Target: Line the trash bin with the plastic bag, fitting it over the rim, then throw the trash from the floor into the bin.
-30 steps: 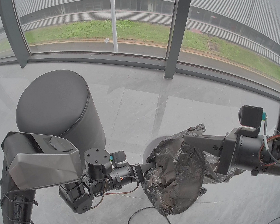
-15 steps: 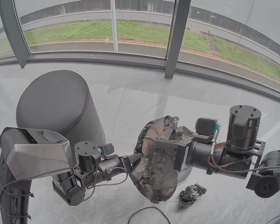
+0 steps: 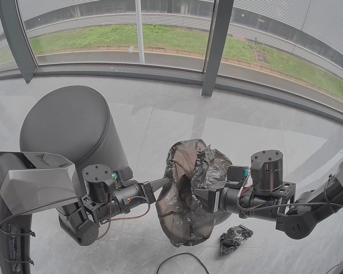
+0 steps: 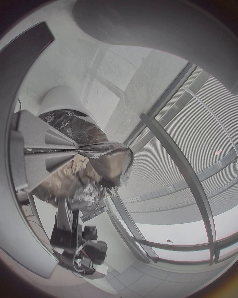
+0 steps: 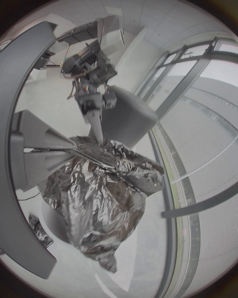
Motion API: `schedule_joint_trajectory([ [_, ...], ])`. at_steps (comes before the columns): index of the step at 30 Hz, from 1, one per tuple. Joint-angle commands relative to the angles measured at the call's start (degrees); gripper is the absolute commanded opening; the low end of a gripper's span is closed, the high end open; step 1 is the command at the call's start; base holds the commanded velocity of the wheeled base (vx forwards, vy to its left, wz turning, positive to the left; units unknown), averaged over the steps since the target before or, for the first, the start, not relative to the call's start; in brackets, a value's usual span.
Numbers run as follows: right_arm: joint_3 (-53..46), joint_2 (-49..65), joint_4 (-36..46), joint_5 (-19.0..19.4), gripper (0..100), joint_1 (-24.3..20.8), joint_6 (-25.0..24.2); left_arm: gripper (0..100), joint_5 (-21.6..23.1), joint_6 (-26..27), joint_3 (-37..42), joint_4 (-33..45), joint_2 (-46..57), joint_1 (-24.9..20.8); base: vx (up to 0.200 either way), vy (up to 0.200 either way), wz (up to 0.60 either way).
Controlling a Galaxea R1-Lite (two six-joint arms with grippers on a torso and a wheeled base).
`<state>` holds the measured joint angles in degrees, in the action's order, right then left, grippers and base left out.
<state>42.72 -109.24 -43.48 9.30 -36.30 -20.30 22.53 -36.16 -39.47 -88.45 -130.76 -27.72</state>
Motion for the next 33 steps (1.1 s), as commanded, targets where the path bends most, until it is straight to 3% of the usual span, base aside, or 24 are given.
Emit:
schedule_joint_trajectory([
  [1, -2.5, -3.0, -1.3, -0.1, 0, 4.7, -0.7, 0, 1.3, -0.2, -2.5, 0.0, -1.3, -1.5, 0.000, 0.000, 0.00],
  [7, -6.8, -2.1, -8.2, 0.2, 0, 9.6, -0.3, 0, 1.2, -1.2, -8.1, 0.0, -5.5, -5.2, 0.000, 0.000, 0.00],
  [14, -8.2, -2.6, -8.8, 1.0, 0, 12.3, -0.1, 0, 0.7, -1.0, -11.1, 0.0, -8.7, -7.3, 0.000, 0.000, 0.00],
  [24, -3.3, -8.4, -9.9, 5.4, 0, 6.2, 0.8, 0, -4.1, -0.9, -10.1, -0.1, -7.6, -5.7, 0.000, 0.000, 0.00],
  [27, 0.5, -12.7, -12.6, 10.5, 0, 3.2, 0.8, 0, -4.6, -0.9, -8.1, 0.0, -5.4, -5.0, 0.000, 0.000, 0.00],
  [33, 5.5, -16.6, -12.9, 13.9, 0, 1.6, -0.6, 0, -4.7, -0.9, -5.1, -0.1, -3.5, -4.7, 0.000, 0.000, 0.00],
])
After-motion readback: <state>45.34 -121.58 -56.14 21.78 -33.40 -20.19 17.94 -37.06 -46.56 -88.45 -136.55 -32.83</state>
